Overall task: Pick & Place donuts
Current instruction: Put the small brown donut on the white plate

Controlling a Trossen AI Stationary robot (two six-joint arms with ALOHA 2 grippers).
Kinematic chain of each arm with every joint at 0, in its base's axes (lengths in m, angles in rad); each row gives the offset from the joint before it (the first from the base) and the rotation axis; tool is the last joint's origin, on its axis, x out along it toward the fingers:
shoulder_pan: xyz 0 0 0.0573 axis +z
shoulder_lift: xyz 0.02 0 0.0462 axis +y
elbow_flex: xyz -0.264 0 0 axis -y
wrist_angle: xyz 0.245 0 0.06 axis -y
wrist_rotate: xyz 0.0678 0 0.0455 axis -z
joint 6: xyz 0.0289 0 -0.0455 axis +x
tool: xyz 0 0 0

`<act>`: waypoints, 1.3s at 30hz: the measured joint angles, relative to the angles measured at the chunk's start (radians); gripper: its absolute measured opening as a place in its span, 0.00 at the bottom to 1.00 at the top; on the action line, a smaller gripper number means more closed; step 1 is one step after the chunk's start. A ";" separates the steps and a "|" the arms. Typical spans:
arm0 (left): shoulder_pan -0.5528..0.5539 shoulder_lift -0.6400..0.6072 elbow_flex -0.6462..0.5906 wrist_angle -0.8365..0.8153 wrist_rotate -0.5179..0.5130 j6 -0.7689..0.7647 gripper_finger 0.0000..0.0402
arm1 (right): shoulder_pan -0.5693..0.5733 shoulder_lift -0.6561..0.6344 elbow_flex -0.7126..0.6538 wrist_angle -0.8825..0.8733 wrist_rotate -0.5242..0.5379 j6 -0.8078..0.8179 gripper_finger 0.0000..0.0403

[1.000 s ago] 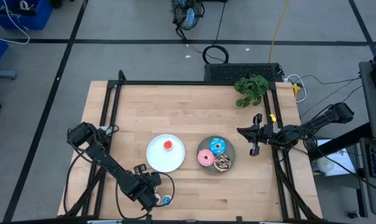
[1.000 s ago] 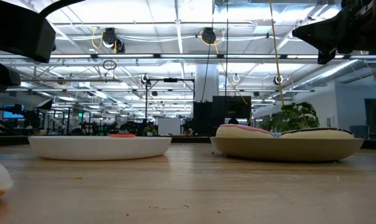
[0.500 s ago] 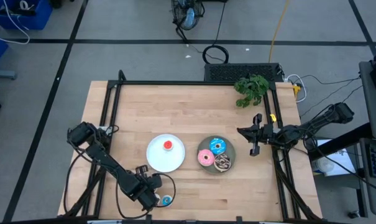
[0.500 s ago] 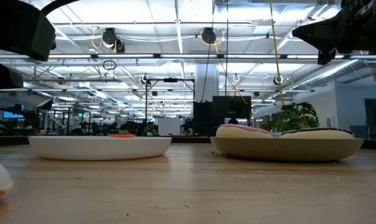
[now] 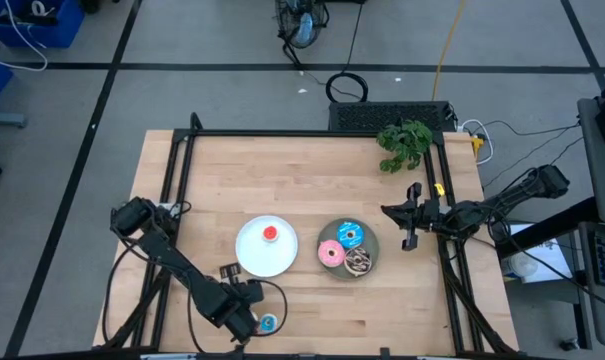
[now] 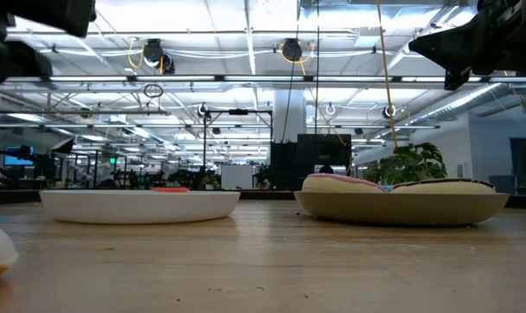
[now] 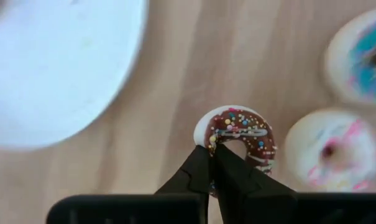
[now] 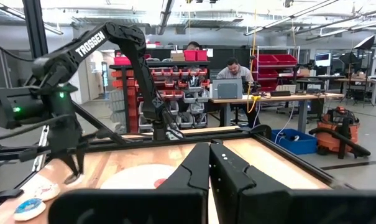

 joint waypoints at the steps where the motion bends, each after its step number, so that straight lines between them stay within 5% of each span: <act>1: 0.001 0.000 0.018 -0.032 0.000 0.000 0.03 | 0.000 0.000 0.000 0.000 0.000 0.000 0.00; 15: 0.101 -0.008 0.436 -0.415 -0.004 0.204 0.02 | 0.000 0.000 0.000 0.000 0.000 0.004 0.00; 20: 0.175 -0.051 0.476 -0.436 -0.002 0.342 0.04 | 0.000 0.000 0.000 0.000 -0.004 0.104 0.00; 28: 0.349 -0.077 0.324 -0.410 0.009 0.430 0.04 | 0.000 0.000 0.000 0.000 -0.003 0.071 0.00; 39: 0.469 -0.075 -0.068 -0.078 0.092 0.613 0.04 | 0.000 0.000 0.000 0.000 -0.001 0.039 0.00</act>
